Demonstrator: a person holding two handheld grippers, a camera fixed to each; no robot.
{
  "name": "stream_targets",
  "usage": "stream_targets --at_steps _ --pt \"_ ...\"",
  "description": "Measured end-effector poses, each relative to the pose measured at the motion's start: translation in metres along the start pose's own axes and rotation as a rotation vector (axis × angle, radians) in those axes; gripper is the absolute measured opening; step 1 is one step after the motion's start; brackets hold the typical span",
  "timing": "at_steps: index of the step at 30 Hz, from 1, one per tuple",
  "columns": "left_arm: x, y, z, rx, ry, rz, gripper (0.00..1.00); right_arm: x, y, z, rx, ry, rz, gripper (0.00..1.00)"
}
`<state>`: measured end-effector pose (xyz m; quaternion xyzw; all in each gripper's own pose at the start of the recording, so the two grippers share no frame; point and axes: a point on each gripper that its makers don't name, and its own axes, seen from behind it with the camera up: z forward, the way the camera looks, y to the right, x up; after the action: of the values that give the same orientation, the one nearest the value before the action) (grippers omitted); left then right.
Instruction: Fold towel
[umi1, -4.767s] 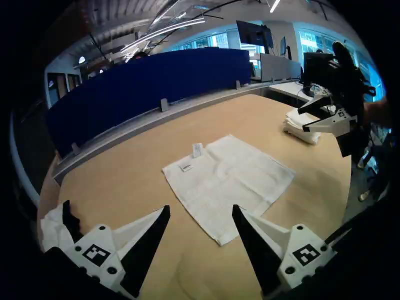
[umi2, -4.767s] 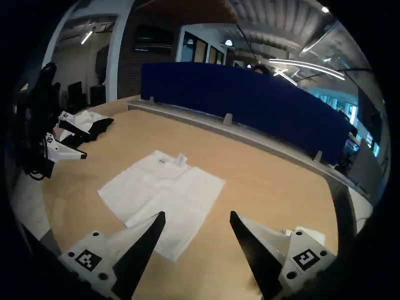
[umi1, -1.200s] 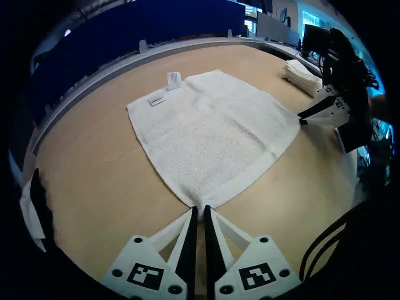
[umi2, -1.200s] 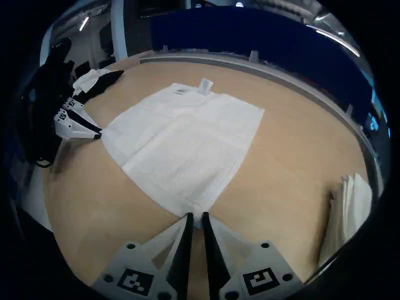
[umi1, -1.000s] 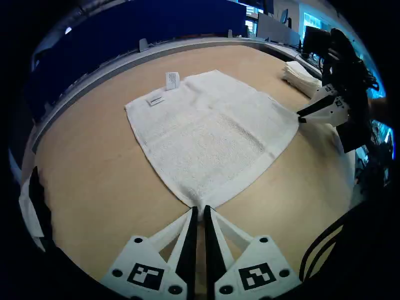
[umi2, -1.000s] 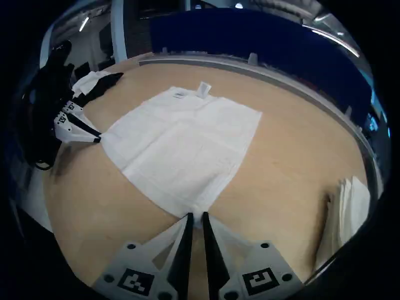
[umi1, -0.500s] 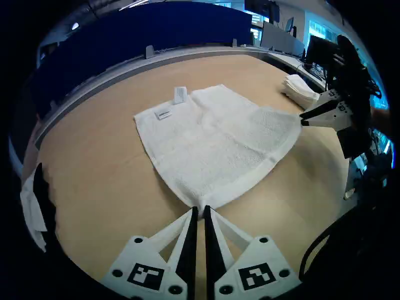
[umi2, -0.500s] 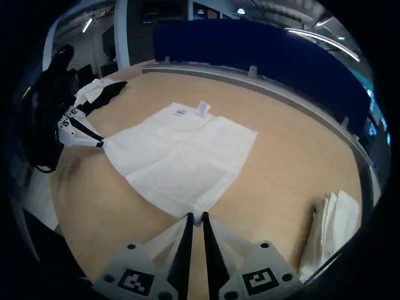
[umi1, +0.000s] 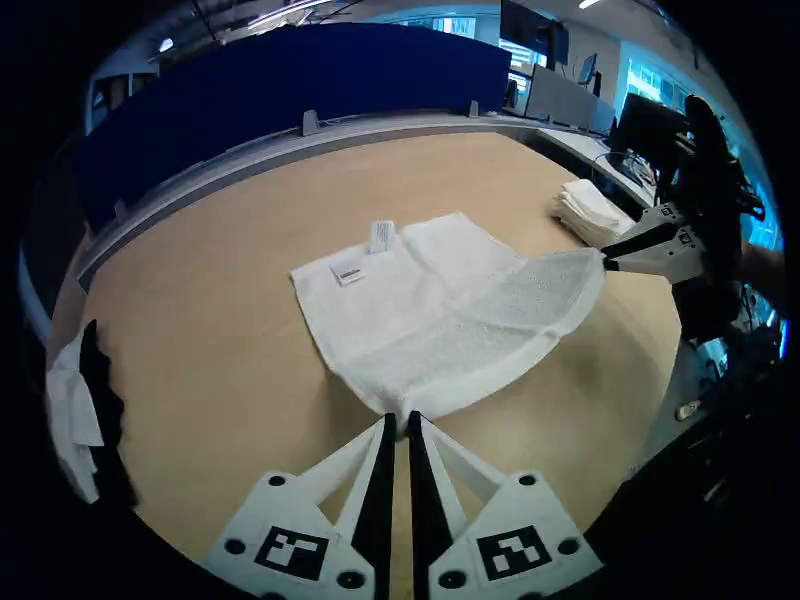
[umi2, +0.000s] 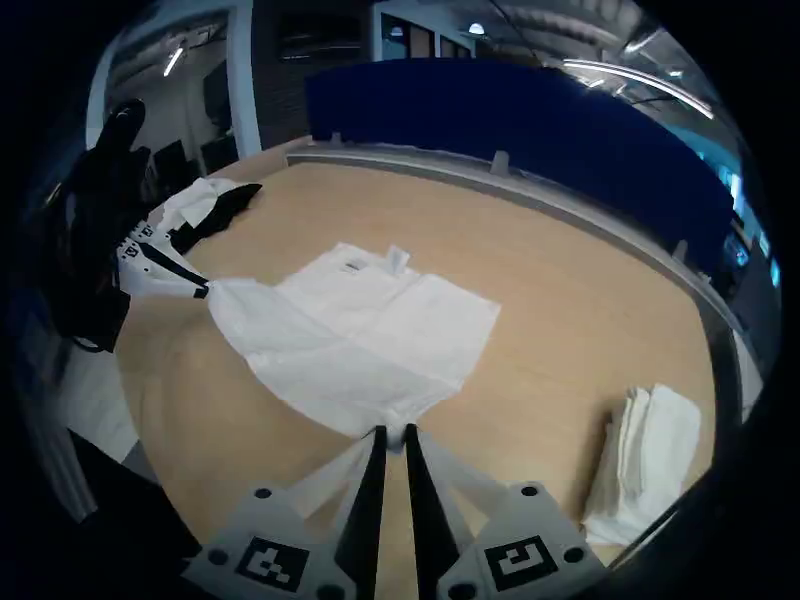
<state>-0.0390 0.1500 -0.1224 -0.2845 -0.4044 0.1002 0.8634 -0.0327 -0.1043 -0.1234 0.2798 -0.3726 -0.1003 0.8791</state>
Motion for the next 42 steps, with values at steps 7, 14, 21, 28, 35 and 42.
stream_targets --at_steps 7,14,21,28,35,42 --pt "-0.003 0.011 -0.016 -0.010 -0.004 -0.020 0.09 -0.001 -0.005 -0.015 0.010 -0.008 0.007 0.14" --pt "-0.005 0.015 -0.027 -0.014 -0.007 -0.025 0.09 -0.001 -0.010 -0.026 0.018 -0.011 0.014 0.14" --pt "-0.005 0.014 -0.027 -0.015 -0.007 -0.028 0.09 -0.002 -0.011 -0.026 0.018 -0.019 0.008 0.14" --pt "0.003 0.009 -0.024 -0.012 0.000 -0.033 0.09 0.004 -0.006 -0.022 0.010 -0.019 0.007 0.14" --pt "0.014 -0.001 -0.015 0.001 0.009 -0.041 0.09 0.014 0.004 -0.012 -0.001 -0.018 0.002 0.14" --pt "0.031 -0.012 -0.001 0.010 0.025 -0.038 0.09 0.026 0.018 0.004 -0.016 -0.015 0.001 0.14"
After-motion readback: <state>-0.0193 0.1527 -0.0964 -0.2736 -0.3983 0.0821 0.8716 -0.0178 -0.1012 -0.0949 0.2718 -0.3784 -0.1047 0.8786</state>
